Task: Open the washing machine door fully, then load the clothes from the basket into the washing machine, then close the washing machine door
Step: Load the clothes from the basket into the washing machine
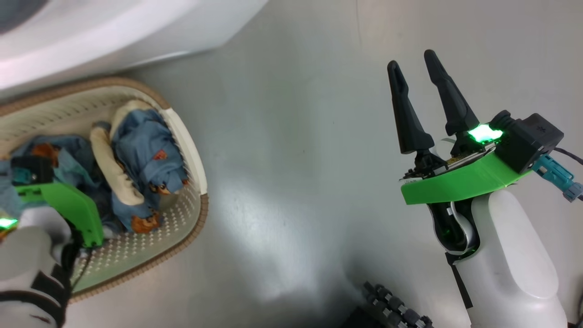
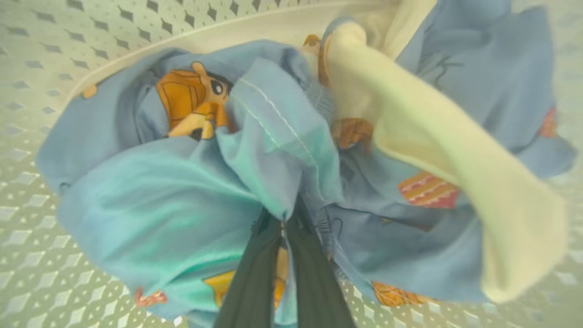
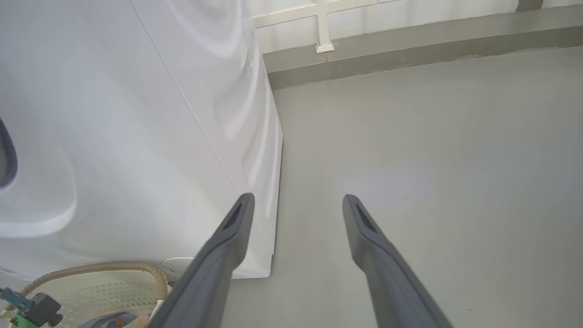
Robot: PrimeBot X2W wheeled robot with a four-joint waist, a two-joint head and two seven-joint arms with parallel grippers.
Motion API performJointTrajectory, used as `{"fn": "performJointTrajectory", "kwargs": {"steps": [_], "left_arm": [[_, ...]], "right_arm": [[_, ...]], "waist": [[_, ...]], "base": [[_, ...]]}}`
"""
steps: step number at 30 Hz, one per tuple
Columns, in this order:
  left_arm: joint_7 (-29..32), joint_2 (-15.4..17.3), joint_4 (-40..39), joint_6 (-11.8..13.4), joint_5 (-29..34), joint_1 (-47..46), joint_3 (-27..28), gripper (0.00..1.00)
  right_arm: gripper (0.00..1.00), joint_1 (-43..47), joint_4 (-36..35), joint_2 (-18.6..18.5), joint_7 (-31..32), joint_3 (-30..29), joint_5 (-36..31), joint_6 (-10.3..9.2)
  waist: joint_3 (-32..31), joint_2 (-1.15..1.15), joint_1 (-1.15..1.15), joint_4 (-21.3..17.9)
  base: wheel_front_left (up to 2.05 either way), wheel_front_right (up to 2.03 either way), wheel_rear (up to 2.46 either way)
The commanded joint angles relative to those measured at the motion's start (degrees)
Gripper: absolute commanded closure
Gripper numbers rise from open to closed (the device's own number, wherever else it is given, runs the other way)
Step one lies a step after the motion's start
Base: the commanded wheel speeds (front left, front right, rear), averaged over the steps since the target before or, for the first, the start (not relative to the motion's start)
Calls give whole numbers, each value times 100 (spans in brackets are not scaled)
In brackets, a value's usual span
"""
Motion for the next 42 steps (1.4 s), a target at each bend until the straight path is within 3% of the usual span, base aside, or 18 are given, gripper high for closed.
{"fn": "performJointTrajectory", "kwargs": {"steps": [1, 11, 28, 35, 42], "left_arm": [[-131, 96, -102, -8, -92, 270, 64, 100], [-583, -115, -868, -12, -651, 878, -385, 100], [-1332, -167, -2078, -13, -1539, 1885, -1132, 100], [-1369, -118, -2987, -13, -1513, 2327, -762, 100], [-1371, -173, -4277, 54, -994, 3091, -53, 100]], "right_arm": [[0, 238, -78, 4, -27, 81, -30, 56], [0, 373, 82, -145, -27, 99, 0, 56], [0, 996, 389, -593, -27, 39, 70, 56], [0, 1370, 469, -703, -27, -32, 114, 56], [0, 1645, 548, -794, -27, -19, 177, 56]], "waist": [[-313, 0, 0, 118], [-1151, 0, 0, 433], [-2959, 0, 0, 1192], [-3554, 0, 0, 1460], [-4066, 0, 0, 1594]], "base": [[0, 0, 0], [0, 0, 0], [0, 0, 0], [0, 0, 0], [0, 0, 0]]}}
